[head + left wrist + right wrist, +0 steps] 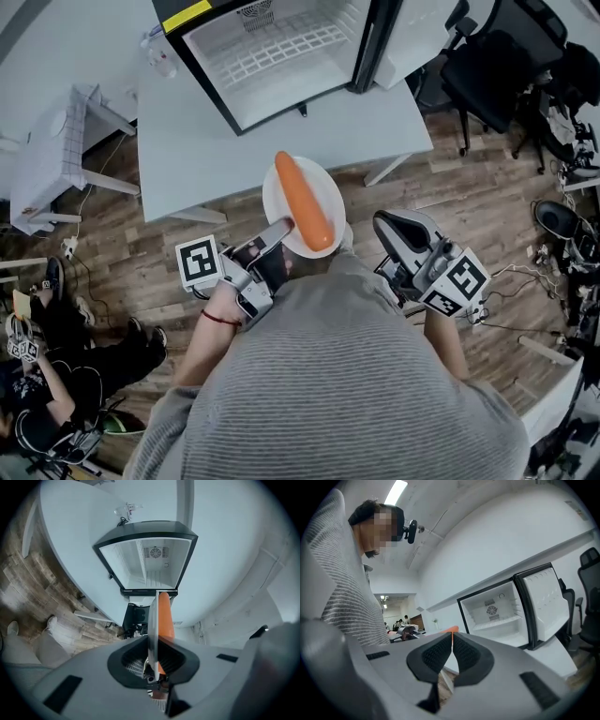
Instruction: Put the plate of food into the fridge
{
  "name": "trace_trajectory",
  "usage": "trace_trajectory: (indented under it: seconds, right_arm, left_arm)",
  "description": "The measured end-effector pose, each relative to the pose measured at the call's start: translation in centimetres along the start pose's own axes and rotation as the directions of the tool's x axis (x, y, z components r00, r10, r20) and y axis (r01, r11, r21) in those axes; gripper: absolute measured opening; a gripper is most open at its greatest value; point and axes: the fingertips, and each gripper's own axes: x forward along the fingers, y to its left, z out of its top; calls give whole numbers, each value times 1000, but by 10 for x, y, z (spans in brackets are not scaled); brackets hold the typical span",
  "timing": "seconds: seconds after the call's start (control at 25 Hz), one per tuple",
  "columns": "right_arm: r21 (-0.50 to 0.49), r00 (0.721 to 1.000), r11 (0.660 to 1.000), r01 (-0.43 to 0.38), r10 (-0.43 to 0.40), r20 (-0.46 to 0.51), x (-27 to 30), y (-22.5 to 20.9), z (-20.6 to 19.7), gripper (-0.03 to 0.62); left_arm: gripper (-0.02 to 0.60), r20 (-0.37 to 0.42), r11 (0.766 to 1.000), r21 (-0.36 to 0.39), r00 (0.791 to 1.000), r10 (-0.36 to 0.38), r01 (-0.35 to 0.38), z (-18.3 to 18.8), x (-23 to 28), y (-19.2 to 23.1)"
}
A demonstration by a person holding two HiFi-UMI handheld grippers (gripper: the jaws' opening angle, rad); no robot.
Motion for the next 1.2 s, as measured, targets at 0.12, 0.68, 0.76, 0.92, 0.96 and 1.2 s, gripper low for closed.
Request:
trace_trajectory:
  seconds: [0.12, 0.68, 0.76, 0.92, 0.96, 1.2]
  right_arm:
    - [2, 1000, 1000, -19, 19, 3, 10, -25, 11, 14]
    - [9, 990, 990, -140, 140, -12, 28, -127, 51, 14]
    - [7, 987, 987, -161, 161, -16, 28, -141, 55, 14]
    - [6, 979, 980, -201, 201, -17, 28, -158, 63, 14]
    - [7, 978, 978, -209, 210, -17, 29, -161, 64, 14]
    - [19, 975, 975, -222, 223, -26, 47, -172, 61, 14]
  left_arm:
    - [49, 16, 1000, 6, 1000, 8, -8, 15, 21, -7]
    - [49, 133, 1000, 7, 991, 25, -26, 62, 114, -25]
    - [50, 155, 1000, 5, 988, 16, -17, 67, 127, -28]
    - [49, 185, 1000, 12, 983, -4, 2, 74, 147, -33]
    - [49, 189, 1000, 14, 982, -7, 4, 75, 150, -33]
    - [50, 202, 1000, 2, 979, 4, -4, 91, 154, -28]
